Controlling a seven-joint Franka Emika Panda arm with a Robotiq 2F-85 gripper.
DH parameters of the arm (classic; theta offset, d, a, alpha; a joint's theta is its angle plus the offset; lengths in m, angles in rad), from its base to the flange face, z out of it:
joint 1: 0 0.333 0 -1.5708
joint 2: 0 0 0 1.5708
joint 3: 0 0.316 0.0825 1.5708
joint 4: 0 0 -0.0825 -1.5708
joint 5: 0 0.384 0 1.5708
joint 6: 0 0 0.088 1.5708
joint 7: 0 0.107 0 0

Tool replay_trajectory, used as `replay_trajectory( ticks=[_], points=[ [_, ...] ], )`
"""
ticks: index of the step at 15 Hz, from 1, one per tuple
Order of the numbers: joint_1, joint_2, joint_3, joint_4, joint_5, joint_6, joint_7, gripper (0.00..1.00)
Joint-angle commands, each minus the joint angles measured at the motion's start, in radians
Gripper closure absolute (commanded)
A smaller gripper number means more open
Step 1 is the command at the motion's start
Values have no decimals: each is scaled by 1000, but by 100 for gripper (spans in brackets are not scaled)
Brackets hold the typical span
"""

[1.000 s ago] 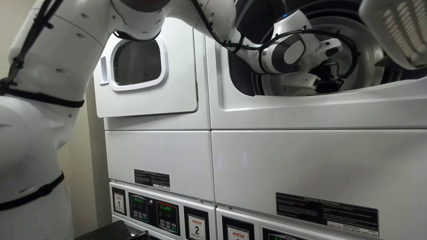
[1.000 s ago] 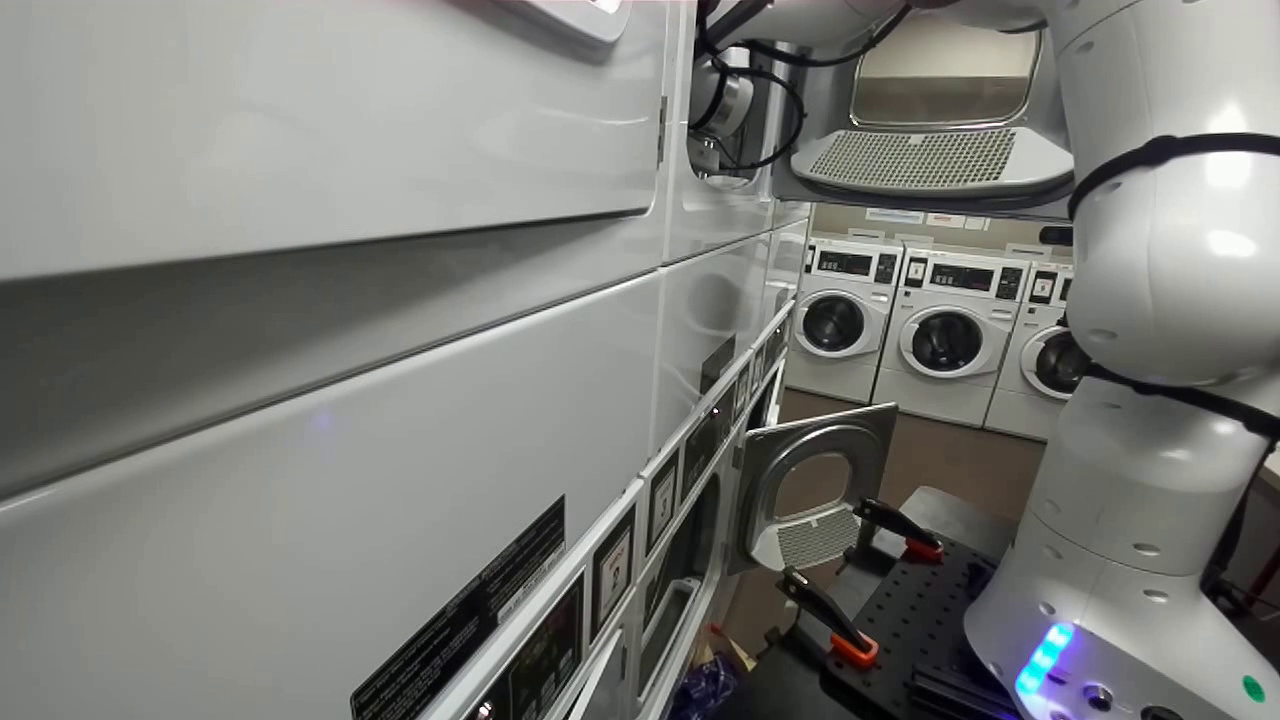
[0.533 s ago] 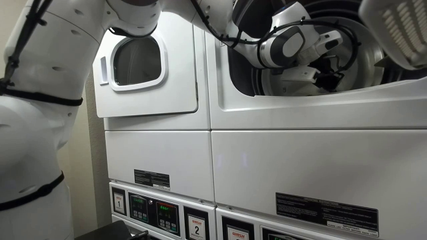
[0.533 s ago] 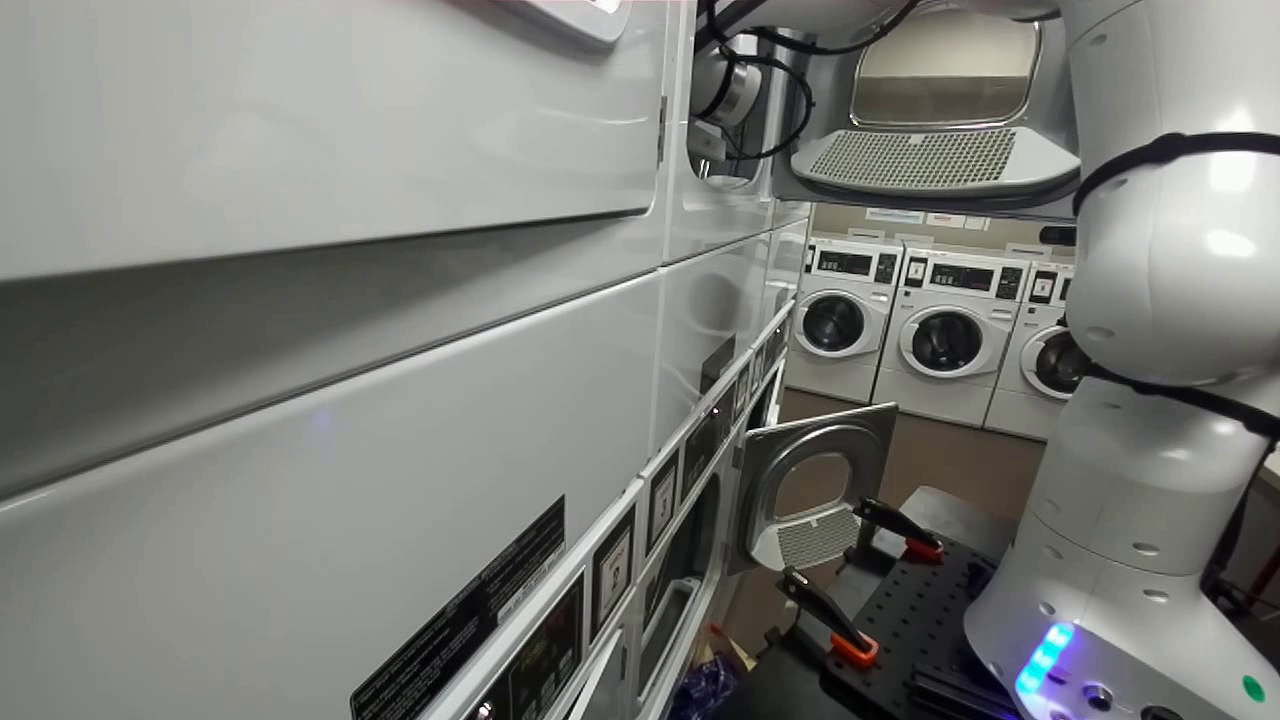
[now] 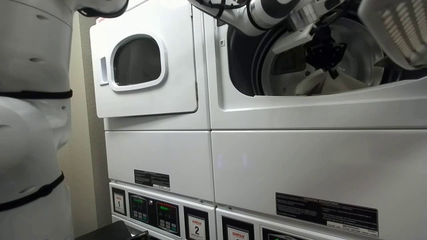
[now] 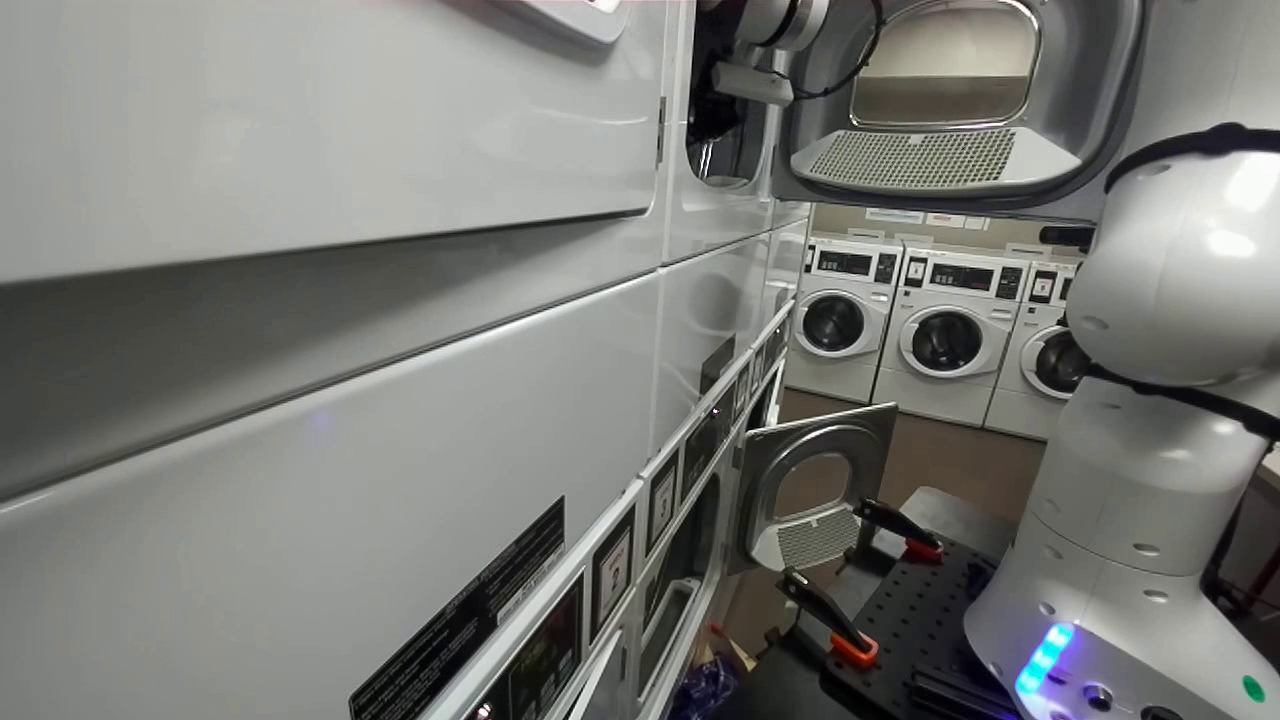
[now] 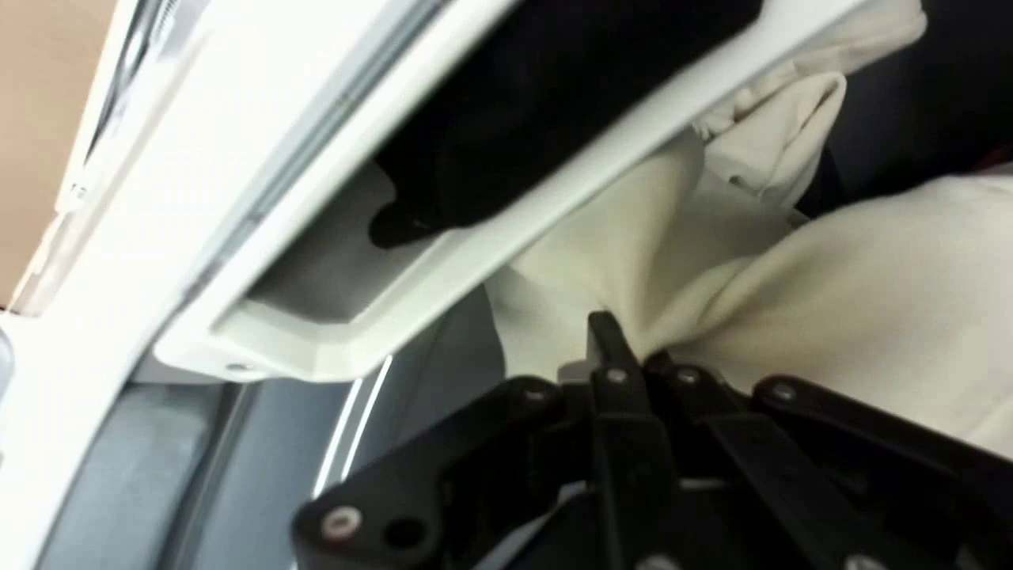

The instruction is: Remove the clothing from the second upper dryer

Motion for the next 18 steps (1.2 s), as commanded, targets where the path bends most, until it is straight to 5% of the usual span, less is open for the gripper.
replay_trajectory(
  ticks=[1, 11, 14, 18],
  points=[
    [-1, -155, -14, -66, -33, -204, -46, 99],
    [11, -320, -46, -10, -63, -842, -354, 99],
    [8, -333, -51, -60, -159, -928, -428, 99],
    [-2, -364, -60, -243, -347, -895, -480, 99]
  ],
)
